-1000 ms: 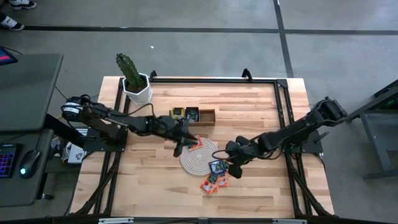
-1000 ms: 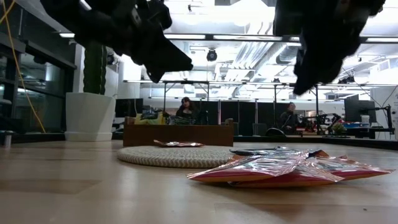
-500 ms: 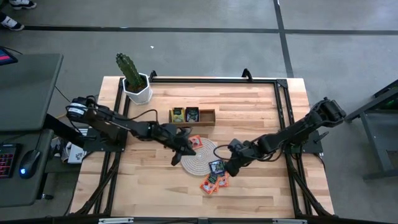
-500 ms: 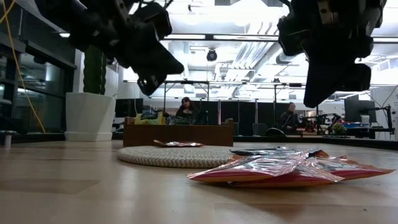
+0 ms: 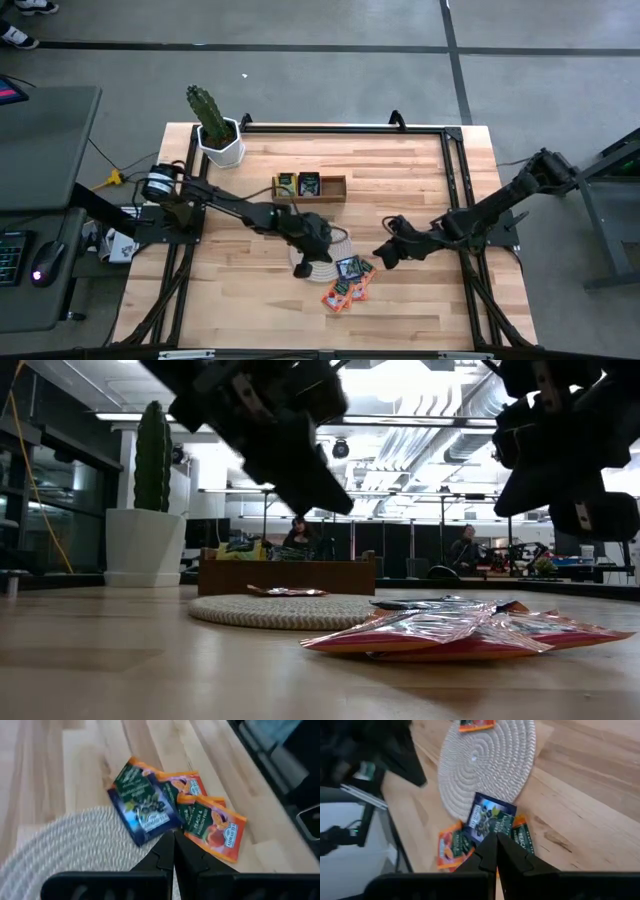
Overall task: Pick & Place Tea
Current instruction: Put the purple tea bag into the middle section of the wooden organizer
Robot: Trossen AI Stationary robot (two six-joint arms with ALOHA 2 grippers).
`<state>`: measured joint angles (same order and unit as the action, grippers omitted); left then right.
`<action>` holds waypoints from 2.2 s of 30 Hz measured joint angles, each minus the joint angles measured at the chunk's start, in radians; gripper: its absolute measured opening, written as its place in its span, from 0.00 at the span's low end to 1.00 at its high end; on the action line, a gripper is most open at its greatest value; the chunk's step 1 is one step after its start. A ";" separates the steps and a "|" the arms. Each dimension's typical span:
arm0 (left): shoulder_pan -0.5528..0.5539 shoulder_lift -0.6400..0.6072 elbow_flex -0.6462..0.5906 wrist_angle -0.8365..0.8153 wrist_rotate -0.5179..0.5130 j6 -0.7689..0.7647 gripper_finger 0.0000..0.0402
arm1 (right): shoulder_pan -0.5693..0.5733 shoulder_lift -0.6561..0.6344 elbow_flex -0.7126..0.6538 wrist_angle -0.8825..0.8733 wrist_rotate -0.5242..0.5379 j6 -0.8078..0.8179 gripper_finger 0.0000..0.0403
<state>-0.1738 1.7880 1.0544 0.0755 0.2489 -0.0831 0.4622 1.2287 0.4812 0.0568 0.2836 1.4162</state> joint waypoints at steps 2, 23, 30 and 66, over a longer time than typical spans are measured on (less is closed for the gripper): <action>-0.018 0.026 0.042 -0.045 -0.033 0.058 0.00 | -0.001 -0.017 -0.015 0.011 0.001 -0.002 0.00; -0.062 0.204 0.202 -0.097 -0.148 0.104 0.00 | -0.013 -0.011 -0.022 0.010 0.025 -0.029 0.01; -0.062 0.247 0.206 -0.087 -0.157 0.064 0.00 | -0.010 -0.010 -0.021 0.012 0.027 -0.029 0.00; -0.062 0.230 0.277 -0.129 -0.271 0.062 0.00 | 0.003 -0.010 -0.022 -0.020 -0.021 -0.048 0.42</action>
<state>-0.2359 2.0180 1.3309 -0.0539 -0.0219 -0.0211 0.4648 1.2182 0.4591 0.0371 0.2628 1.3685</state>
